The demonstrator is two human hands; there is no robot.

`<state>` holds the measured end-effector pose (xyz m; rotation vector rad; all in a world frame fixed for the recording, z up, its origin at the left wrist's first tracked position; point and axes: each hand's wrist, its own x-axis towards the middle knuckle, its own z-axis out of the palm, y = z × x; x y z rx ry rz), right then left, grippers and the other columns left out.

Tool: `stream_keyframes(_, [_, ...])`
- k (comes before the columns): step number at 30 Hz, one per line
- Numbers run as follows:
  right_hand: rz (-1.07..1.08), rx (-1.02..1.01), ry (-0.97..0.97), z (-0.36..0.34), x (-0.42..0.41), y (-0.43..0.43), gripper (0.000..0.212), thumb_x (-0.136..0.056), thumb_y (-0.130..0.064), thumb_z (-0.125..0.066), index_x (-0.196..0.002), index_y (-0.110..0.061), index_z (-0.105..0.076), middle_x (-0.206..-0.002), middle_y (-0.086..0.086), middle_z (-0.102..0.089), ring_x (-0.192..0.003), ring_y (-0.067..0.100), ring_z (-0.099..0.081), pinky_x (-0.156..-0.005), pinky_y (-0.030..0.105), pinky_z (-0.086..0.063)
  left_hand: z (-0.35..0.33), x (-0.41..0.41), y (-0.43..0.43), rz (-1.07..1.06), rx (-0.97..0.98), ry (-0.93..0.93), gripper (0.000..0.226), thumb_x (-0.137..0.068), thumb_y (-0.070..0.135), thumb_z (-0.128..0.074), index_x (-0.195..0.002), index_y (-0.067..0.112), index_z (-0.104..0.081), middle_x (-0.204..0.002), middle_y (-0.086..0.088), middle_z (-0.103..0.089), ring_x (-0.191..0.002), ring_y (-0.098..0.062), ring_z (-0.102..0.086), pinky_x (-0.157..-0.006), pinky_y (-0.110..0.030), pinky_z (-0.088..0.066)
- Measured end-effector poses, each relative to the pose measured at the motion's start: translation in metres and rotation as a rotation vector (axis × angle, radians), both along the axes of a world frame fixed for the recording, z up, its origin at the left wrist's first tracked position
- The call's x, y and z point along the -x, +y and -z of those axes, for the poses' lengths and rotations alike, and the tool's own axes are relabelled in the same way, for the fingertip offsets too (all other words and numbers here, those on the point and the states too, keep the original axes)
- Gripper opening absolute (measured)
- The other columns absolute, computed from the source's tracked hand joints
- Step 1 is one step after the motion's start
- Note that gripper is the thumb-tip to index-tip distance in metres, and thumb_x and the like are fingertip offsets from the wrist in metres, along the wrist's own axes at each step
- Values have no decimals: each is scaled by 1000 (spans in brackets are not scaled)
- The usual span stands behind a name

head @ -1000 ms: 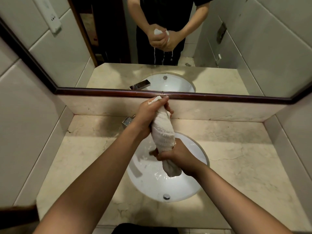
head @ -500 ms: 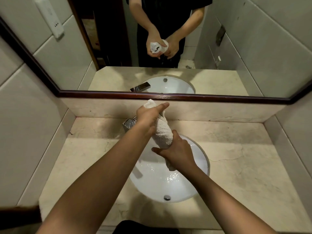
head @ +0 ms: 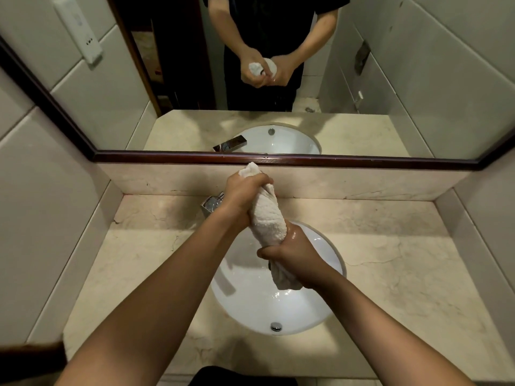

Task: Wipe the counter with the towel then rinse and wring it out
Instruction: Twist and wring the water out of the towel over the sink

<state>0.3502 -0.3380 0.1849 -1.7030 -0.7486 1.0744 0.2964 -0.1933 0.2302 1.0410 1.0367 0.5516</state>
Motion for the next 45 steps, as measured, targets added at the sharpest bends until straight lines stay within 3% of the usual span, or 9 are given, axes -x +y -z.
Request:
stream_keyframes(4, [6,-38,205,-4,4,0,30,-66,9,-73,-76,-8,-51,-60,11,-48,-53,24,-51,-51,32,-44,-4,2,-5,36,-37,-128,25,-79,-5,-68,-68,15,-59,-65,-9,-57,-58,-26,-59,-59,-36,-54])
stream_keyframes(14, [-196,-50,524,-10,0,-1,30,-64,8,-58,-90,-5,-52,-62,11,-48,-44,21,-48,-45,24,-42,-16,7,-12,127,28,-352,20,-69,-4,-61,-73,15,-58,-69,-14,-50,-57,-27,-55,-60,-35,-52])
stream_keyframes(20, [-230,-60,330,-7,-7,1,19,-68,9,-67,-82,0,-58,-69,18,-58,-59,31,-62,-58,38,-54,-14,11,-12,193,6,-357,16,-72,-1,-65,-75,14,-61,-66,-12,-57,-63,-29,-59,-66,-37,-54])
stream_keyframes(24, [-93,-66,162,-1,-8,6,33,-71,4,-75,-103,3,-71,-100,23,-77,-92,33,-74,-84,47,-59,-23,9,-5,235,-162,-225,13,-85,2,-75,-90,14,-70,-90,-14,-73,-88,-34,-71,-79,-46,-61])
stream_keyframes(28, [30,-29,3,0,-11,6,55,-60,-15,-78,-97,18,-56,-76,24,-58,-68,31,-55,-64,44,-49,-27,6,3,116,-190,-118,47,-79,13,-88,-120,22,-67,-121,-10,-67,-107,-28,-69,-88,-41,-63])
stream_keyframes(30, [28,-27,-24,-1,-8,5,59,-61,-17,-79,-101,19,-56,-87,37,-63,-78,54,-63,-69,59,-57,-31,4,3,91,-164,-82,63,-76,18,-91,-131,25,-60,-132,-10,-61,-116,-30,-66,-93,-42,-61])
stream_keyframes(35, [13,-16,-46,-4,-1,5,24,-71,8,-76,-91,-4,-71,-90,20,-78,-78,33,-77,-73,59,-63,-31,-4,1,33,-99,58,119,-59,51,-97,-156,35,-31,-143,-1,-48,-128,-29,-56,-107,-49,-52])
stream_keyframes(41, [-16,21,-65,-3,3,2,28,-75,2,-80,-92,-3,-58,-64,4,-61,-51,21,-65,-52,40,-57,-21,1,6,39,130,51,22,-87,15,-79,-99,-2,-70,-85,-15,-77,-87,-36,-79,-65,-39,-63])
stream_keyframes(45, [-15,-22,-56,-4,5,0,28,-75,3,-80,-99,0,-66,-84,15,-74,-69,20,-68,-67,51,-61,-23,-1,0,-1,112,-43,24,-90,16,-77,-74,7,-63,-62,-11,-62,-53,-25,-63,-61,-37,-57])
